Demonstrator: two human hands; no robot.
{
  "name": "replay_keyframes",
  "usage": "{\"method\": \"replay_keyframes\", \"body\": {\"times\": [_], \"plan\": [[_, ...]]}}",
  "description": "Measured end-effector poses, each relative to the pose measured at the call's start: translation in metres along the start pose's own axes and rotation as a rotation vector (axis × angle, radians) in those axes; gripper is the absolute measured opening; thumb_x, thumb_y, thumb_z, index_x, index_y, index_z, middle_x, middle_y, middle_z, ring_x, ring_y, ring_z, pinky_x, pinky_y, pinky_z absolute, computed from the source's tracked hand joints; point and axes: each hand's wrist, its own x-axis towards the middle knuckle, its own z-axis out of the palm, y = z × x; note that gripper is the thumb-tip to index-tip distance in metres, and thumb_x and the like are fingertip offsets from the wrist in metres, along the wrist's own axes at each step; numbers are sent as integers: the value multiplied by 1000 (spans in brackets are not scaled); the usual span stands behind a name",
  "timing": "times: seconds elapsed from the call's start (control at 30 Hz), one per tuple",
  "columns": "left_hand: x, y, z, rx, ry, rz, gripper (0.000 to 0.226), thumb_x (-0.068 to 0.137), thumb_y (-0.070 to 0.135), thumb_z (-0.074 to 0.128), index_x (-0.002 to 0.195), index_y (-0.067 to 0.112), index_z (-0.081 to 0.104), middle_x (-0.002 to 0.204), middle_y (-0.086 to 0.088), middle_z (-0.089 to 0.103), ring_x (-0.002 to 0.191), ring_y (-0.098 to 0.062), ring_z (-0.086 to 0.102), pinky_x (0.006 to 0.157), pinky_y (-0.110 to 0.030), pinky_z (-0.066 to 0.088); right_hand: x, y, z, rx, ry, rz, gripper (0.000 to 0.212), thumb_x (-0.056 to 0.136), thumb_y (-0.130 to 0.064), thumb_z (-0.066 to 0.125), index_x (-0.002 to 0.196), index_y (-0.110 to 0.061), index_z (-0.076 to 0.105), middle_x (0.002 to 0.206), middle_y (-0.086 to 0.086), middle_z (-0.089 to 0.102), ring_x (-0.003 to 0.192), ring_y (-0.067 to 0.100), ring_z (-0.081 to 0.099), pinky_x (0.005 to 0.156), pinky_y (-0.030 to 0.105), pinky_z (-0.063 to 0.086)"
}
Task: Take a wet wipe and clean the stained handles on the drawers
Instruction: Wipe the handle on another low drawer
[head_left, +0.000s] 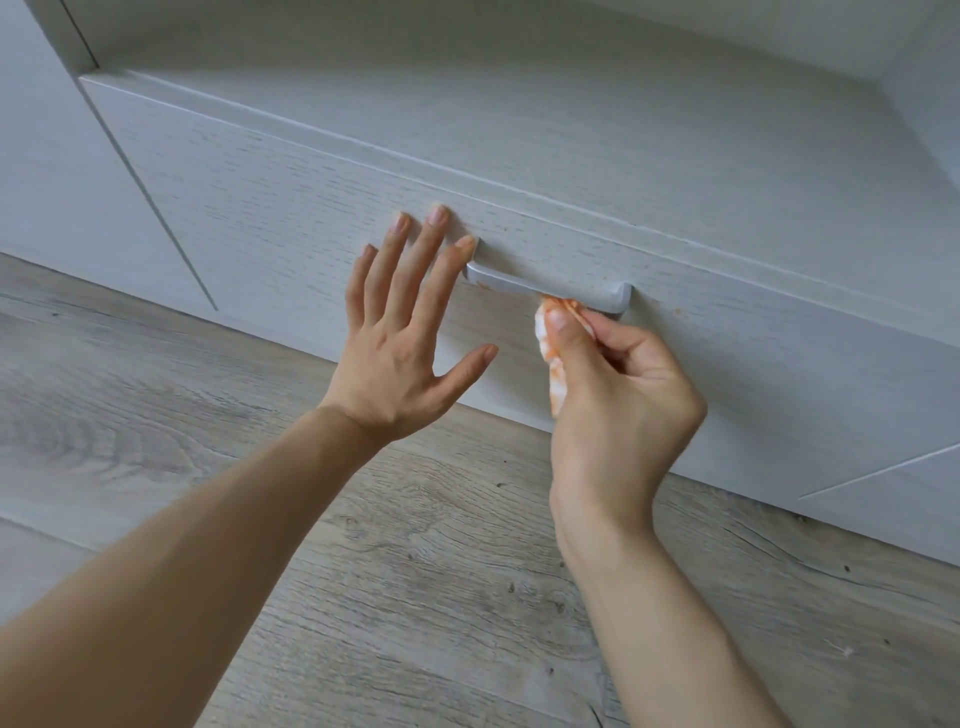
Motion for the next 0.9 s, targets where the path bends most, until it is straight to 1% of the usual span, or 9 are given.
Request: {"method": "replay_keyframes", "body": {"times": [0.07,0.2,0.27,0.43,0.5,0.57,0.67,0.77,0.9], "plan": [[0,-2,-2,1,-13,7,72,89,50,46,145,13,21,152,-16,19,142,-35,11,114,-55,12,0,0,-1,35,37,-15,7,75,-1,76,75,-6,71,66,2,73,67,13,71,59,19,52],[0,-2,-5,12,-13,9,72,89,51,45,145,14,22,153,-14,19,143,-32,11,115,-50,9,-3,3,8,-29,-7,-16,8,75,-3,76,73,-10,71,66,0,73,69,14,72,63,24,54],[1,-1,-6,4,-21,7,71,89,51,45,145,14,22,153,-13,20,143,-32,11,115,-50,10,-2,2,6,-28,-3,-19,7,75,-2,76,75,-8,72,68,2,74,69,14,72,63,22,54],[1,-8,-9,19,-30,34,71,88,53,44,146,18,22,153,-12,20,143,-30,12,115,-49,11,1,-10,-15,-88,-79,-90,11,75,-5,76,72,-13,71,64,1,72,54,7,62,47,14,43],[1,-6,-6,16,-15,28,71,88,52,45,146,17,22,153,-12,20,143,-31,12,115,-50,11,2,-10,-10,-143,-81,-136,14,75,-6,76,70,-17,71,63,-3,72,57,7,63,52,16,46],[1,-4,-4,18,-6,18,71,88,52,45,145,17,22,152,-13,21,143,-31,12,115,-50,10,1,-6,0,-223,-56,-182,12,76,-9,76,72,-19,72,62,-5,71,60,10,66,58,25,51],[1,-4,-3,19,-1,14,71,88,53,45,145,17,22,152,-12,20,142,-31,13,115,-50,10,-1,-1,5,-245,-20,-167,6,77,-11,76,76,-18,74,63,-3,71,62,14,67,65,37,56],[0,-6,-6,15,-17,29,72,88,53,44,146,17,21,153,-11,18,143,-31,12,115,-50,11,-1,1,4,-234,-18,-176,7,78,-11,75,83,-15,76,71,1,73,65,11,69,70,36,57],[2,-8,-9,30,-27,33,71,89,54,42,146,19,22,154,-10,19,143,-29,12,115,-48,11,-2,4,12,-343,-75,-244,11,78,-11,75,87,-15,76,76,4,73,66,10,67,74,39,57]]}}
